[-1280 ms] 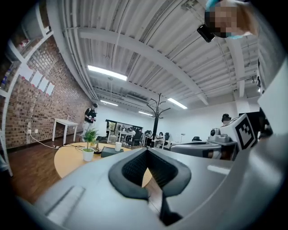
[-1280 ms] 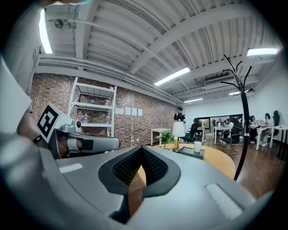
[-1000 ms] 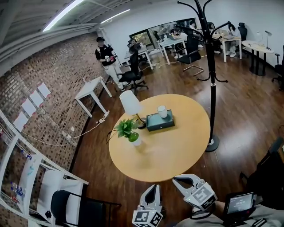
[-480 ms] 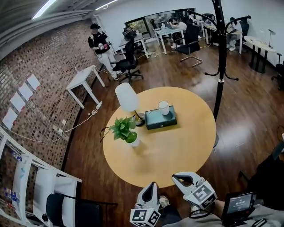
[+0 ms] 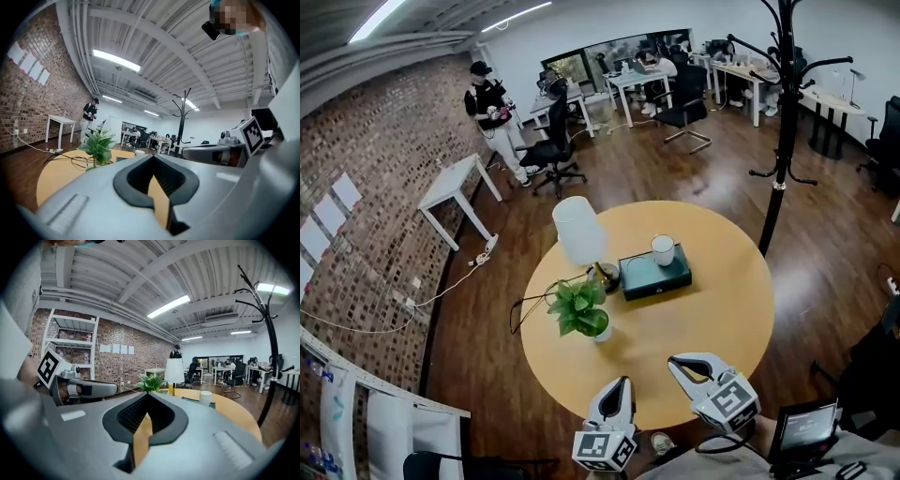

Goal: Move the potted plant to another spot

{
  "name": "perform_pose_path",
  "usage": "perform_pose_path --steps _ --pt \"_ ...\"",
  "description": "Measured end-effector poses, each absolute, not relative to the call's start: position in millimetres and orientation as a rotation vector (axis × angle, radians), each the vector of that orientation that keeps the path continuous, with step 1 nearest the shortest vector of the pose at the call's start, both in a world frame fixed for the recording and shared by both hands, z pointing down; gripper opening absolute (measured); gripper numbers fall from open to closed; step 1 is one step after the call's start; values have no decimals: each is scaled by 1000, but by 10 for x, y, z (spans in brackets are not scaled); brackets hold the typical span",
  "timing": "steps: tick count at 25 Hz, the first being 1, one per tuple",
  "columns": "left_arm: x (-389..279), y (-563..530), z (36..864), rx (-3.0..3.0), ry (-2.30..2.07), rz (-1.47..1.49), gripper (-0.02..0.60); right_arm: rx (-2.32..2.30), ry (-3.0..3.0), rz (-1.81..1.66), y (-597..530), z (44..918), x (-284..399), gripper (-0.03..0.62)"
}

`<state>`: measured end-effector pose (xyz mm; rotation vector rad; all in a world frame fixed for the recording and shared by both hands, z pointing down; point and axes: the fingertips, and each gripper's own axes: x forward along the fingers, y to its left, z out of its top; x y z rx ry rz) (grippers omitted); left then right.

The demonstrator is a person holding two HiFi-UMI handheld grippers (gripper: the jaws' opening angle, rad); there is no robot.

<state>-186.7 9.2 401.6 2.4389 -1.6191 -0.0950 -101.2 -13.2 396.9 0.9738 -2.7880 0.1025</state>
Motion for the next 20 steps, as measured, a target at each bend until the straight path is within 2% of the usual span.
perform_pose_path --steps 20 --pt "-2570 -616 4424 2267 -1776 -30 2 860 -2774 129 -901 4289 -1605 8"
